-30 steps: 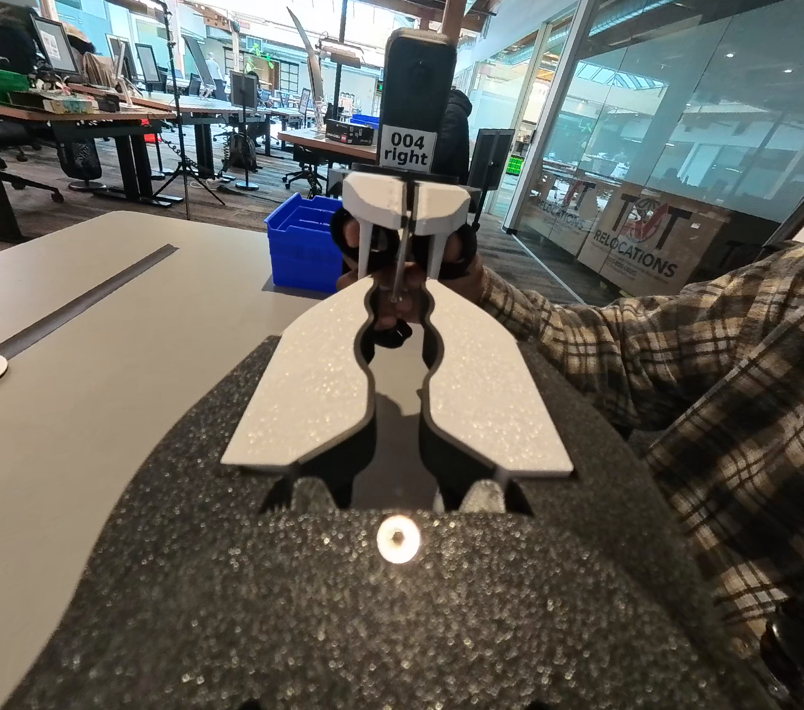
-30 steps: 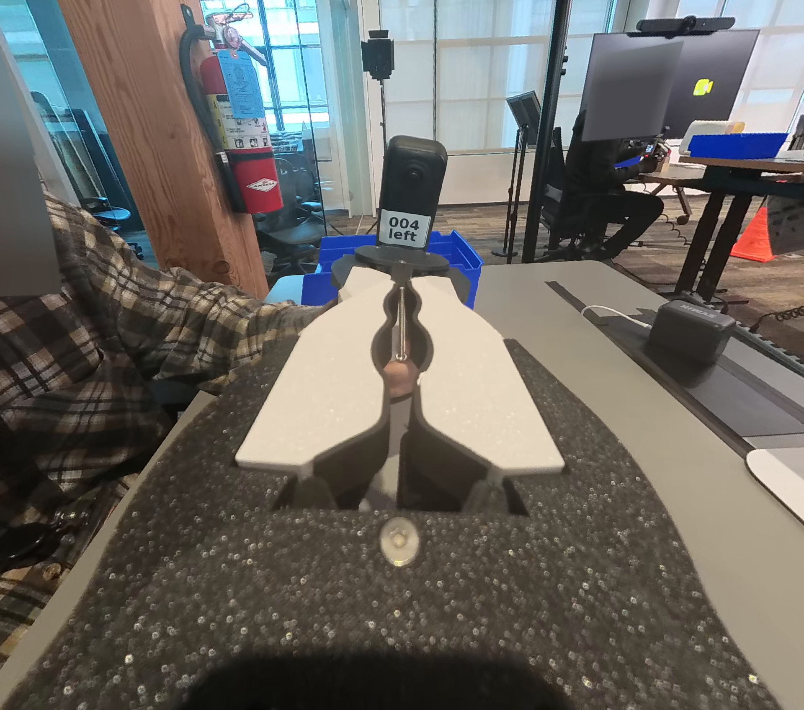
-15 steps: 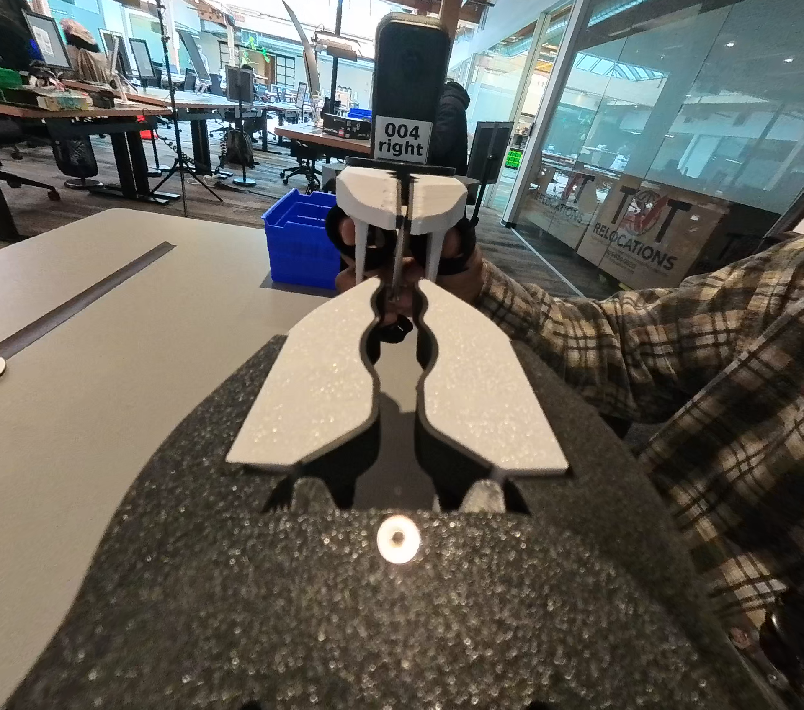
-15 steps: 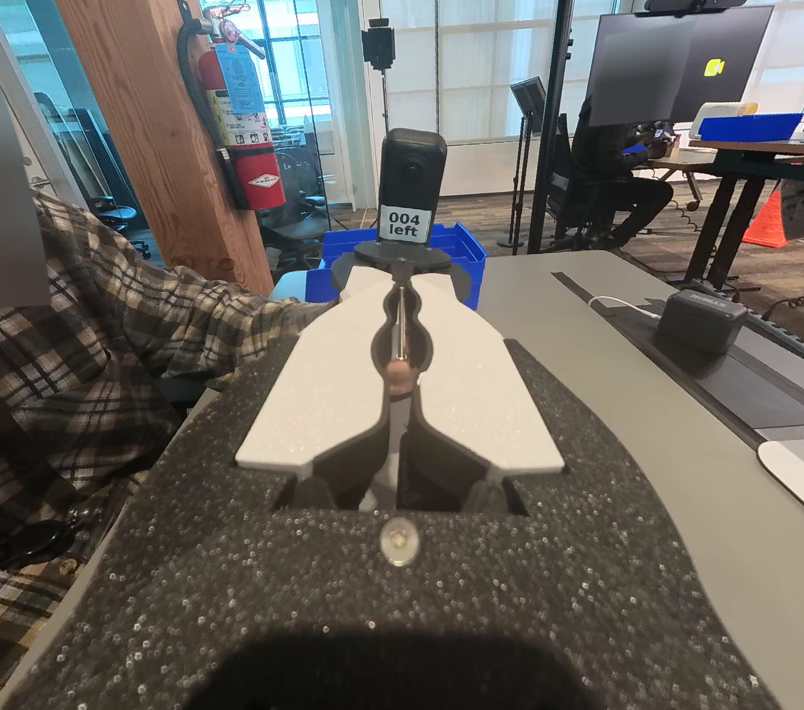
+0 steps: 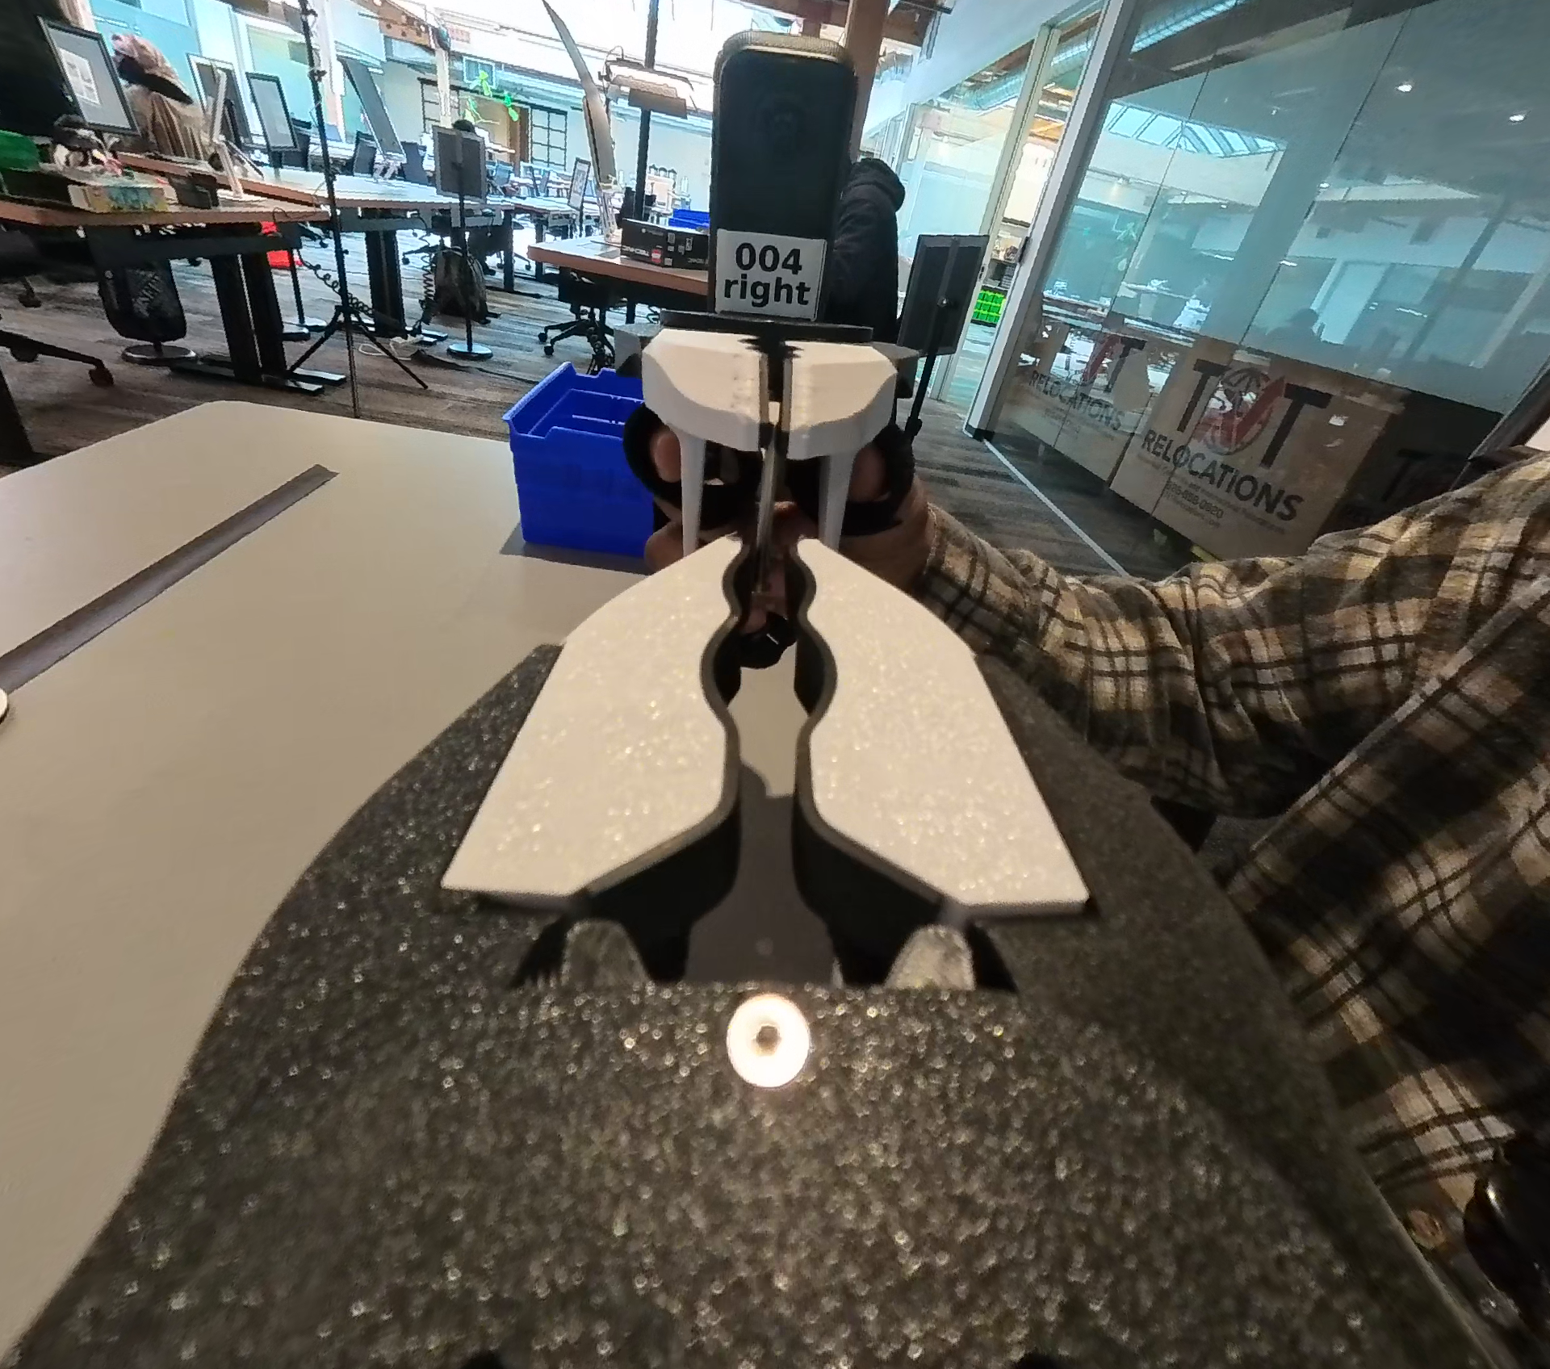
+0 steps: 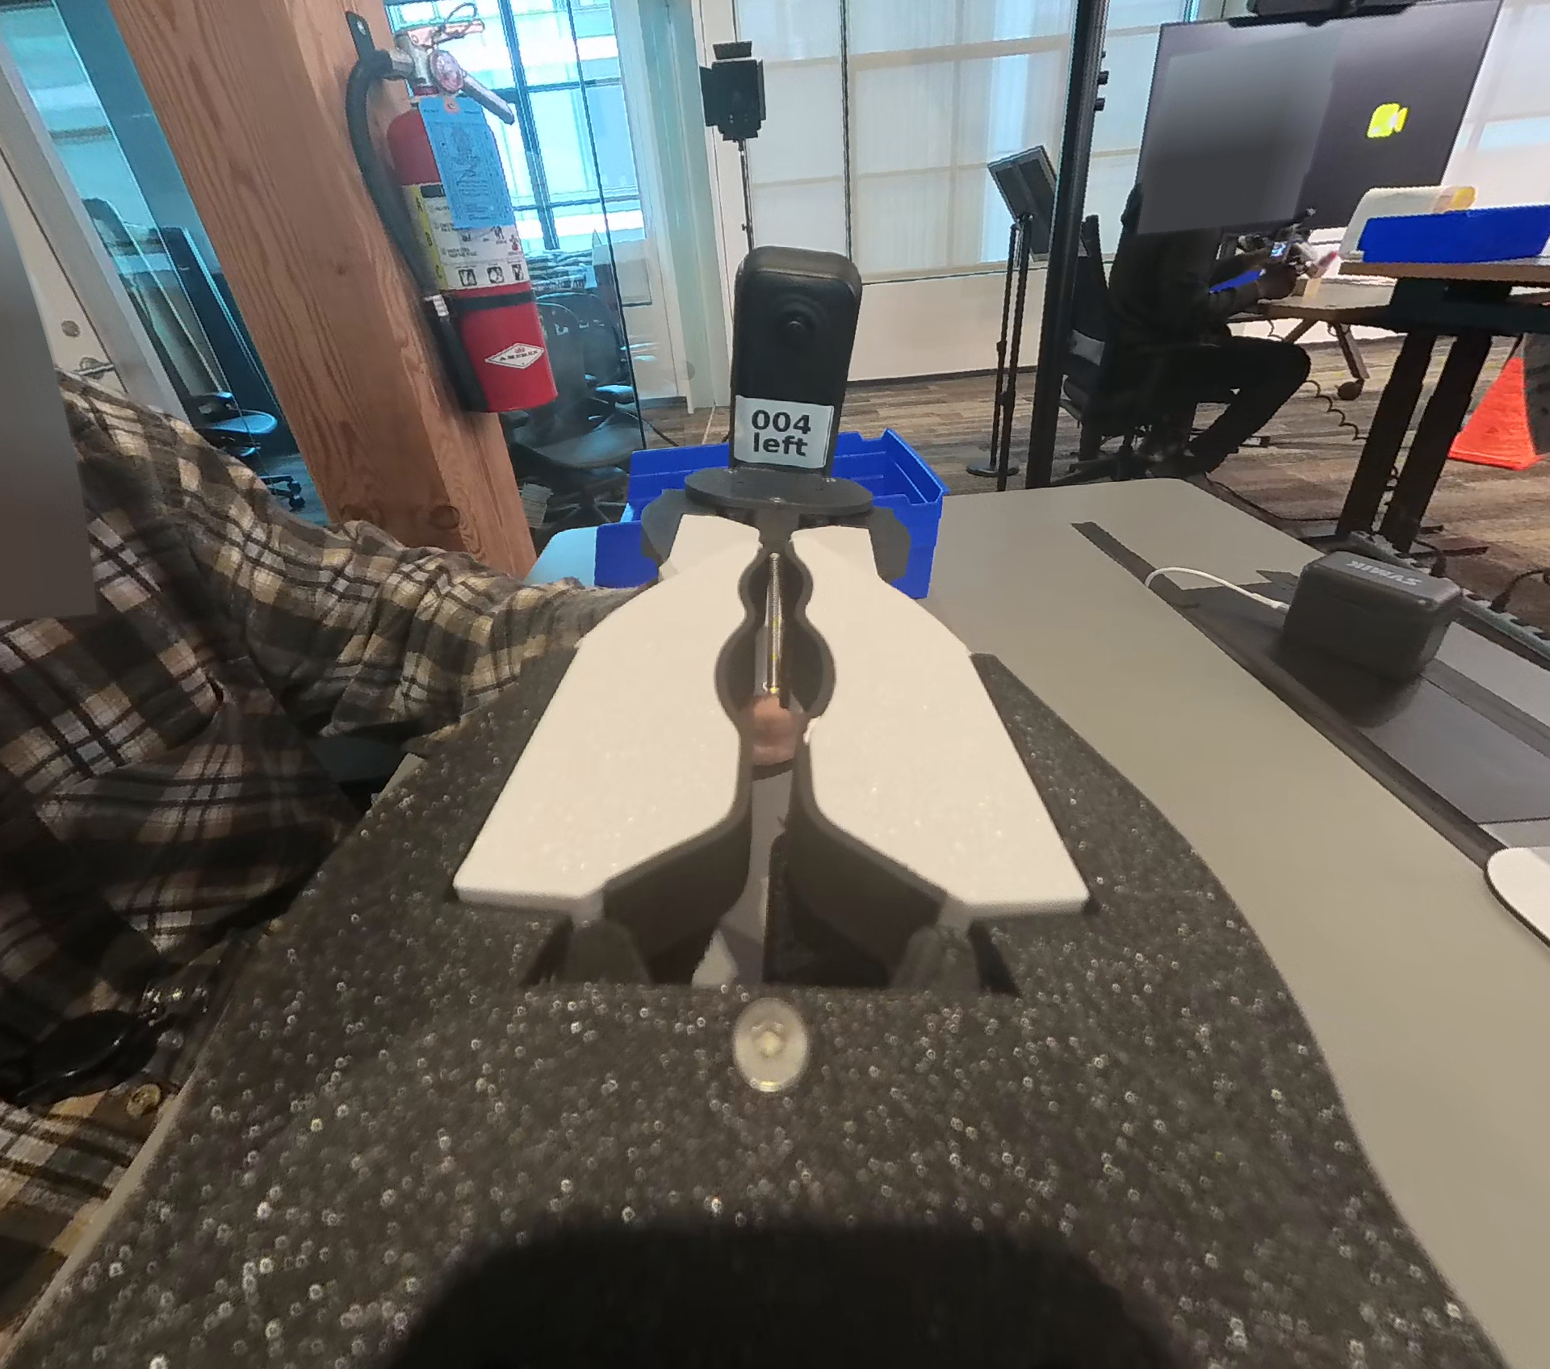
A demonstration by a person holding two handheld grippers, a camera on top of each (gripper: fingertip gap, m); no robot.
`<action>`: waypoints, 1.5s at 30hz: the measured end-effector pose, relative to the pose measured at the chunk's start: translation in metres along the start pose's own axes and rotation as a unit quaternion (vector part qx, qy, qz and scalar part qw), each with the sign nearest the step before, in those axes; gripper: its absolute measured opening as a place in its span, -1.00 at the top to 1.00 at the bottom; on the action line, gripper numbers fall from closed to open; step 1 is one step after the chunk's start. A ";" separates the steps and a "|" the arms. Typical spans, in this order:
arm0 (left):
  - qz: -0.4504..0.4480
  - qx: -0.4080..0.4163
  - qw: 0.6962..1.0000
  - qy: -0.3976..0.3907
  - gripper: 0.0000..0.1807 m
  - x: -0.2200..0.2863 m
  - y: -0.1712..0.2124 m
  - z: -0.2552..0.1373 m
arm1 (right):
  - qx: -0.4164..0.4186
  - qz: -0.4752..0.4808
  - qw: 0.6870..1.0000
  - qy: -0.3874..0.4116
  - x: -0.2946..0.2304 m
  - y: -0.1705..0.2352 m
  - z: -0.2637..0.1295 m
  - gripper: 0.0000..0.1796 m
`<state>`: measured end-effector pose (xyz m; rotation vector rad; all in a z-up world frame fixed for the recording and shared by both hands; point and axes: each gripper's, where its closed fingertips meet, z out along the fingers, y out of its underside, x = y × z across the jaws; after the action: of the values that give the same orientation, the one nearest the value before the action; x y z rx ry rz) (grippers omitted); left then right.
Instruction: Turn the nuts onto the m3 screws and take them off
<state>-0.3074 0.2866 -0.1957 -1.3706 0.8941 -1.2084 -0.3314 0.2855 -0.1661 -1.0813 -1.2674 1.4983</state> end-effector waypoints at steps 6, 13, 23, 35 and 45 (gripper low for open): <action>0.002 0.001 1.000 0.000 0.98 0.000 0.000 0.000 | 0.000 0.003 1.000 -0.003 -0.001 0.001 0.001 0.98; 0.017 -0.003 1.000 -0.011 0.99 0.001 0.000 -0.001 | 0.002 -0.001 1.000 -0.009 -0.002 0.000 0.003 0.98; -0.008 -0.005 0.994 -0.106 0.98 -0.015 0.013 -0.071 | -0.084 -0.038 0.994 0.067 -0.004 0.027 -0.030 0.89; 0.003 -0.019 0.979 -0.202 0.98 -0.026 0.043 -0.140 | -0.498 -0.093 0.862 0.011 0.008 0.181 -0.004 0.90; 0.001 -0.030 0.971 -0.237 0.99 -0.042 0.047 -0.160 | -0.626 -0.120 0.763 -0.109 0.013 0.212 0.027 0.86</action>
<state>-0.4670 0.2827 -0.2594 -1.6148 0.5931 -0.8009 -0.3779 0.2696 -0.3745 -1.4289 -2.5917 0.4063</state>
